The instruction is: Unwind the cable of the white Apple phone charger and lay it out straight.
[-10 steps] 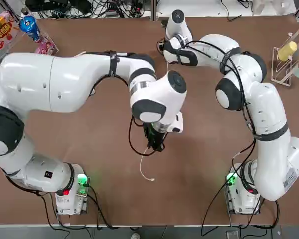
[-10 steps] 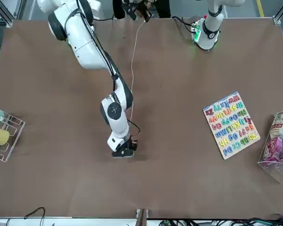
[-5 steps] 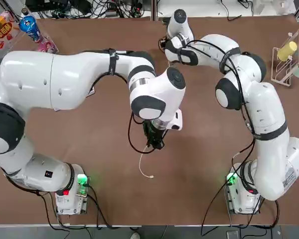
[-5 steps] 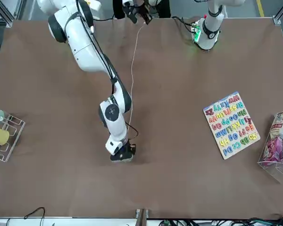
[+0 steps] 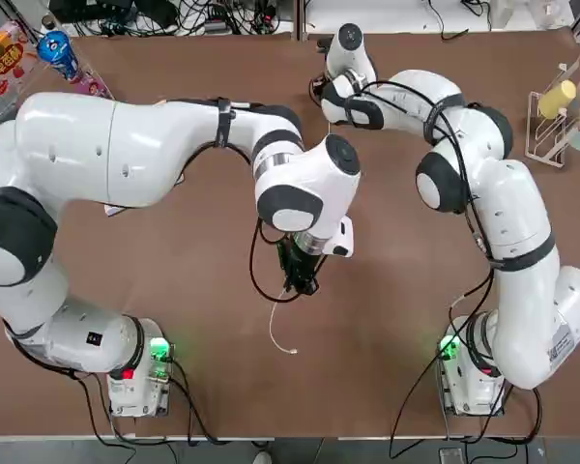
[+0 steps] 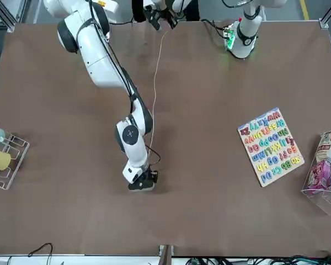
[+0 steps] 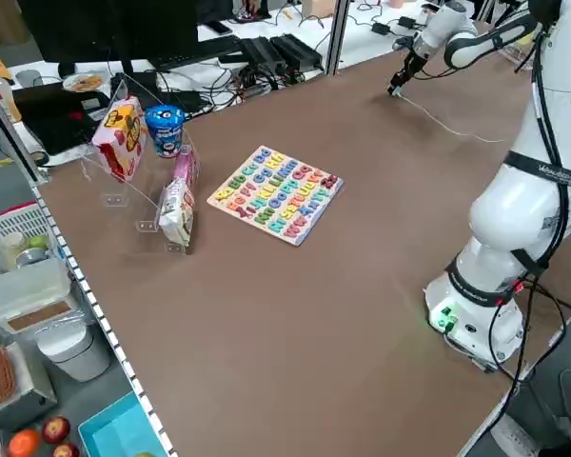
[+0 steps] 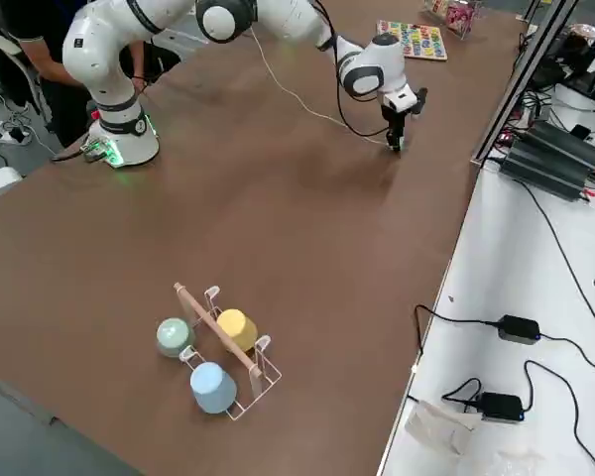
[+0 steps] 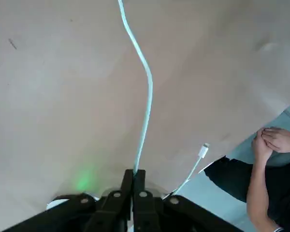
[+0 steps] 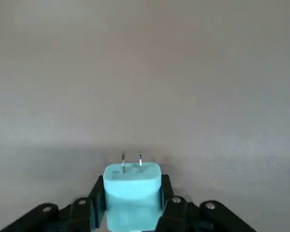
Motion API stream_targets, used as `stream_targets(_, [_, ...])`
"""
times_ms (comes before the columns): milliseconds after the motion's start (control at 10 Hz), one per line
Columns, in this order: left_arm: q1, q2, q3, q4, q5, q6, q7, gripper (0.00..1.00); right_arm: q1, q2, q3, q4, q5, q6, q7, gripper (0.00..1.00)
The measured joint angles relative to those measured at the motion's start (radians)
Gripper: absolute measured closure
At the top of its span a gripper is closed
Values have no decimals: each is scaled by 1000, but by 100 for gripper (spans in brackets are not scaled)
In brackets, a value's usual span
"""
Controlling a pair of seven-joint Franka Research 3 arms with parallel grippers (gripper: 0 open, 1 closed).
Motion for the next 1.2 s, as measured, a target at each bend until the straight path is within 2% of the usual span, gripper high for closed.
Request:
stream_targets(300, [4, 37, 3, 0, 0, 9, -1, 97, 0, 6, 0, 6, -1, 2, 0, 52])
stream_targets(600, [5, 57, 11, -2, 20, 23, -2, 96, 0, 14, 0, 11, -1, 4, 1, 42])
stream_targets(700, [8, 65, 13, -2, 22, 26, -2, 85, -1, 15, 0, 12, -1, 4, 1, 30])
stream_targets(900, [10, 70, 19, -2, 32, 28, -2, 55, -1, 15, 0, 15, 0, 4, 12, 18])
stream_targets(1000, [11, 70, 20, -1, 39, 30, -7, 41, -1, 15, 0, 21, 0, 4, 27, 4])
stream_targets(1200, [18, 67, 20, 16, 44, 31, -34, 12, -15, 4, -2, 46, 4, 3, 43, 0])
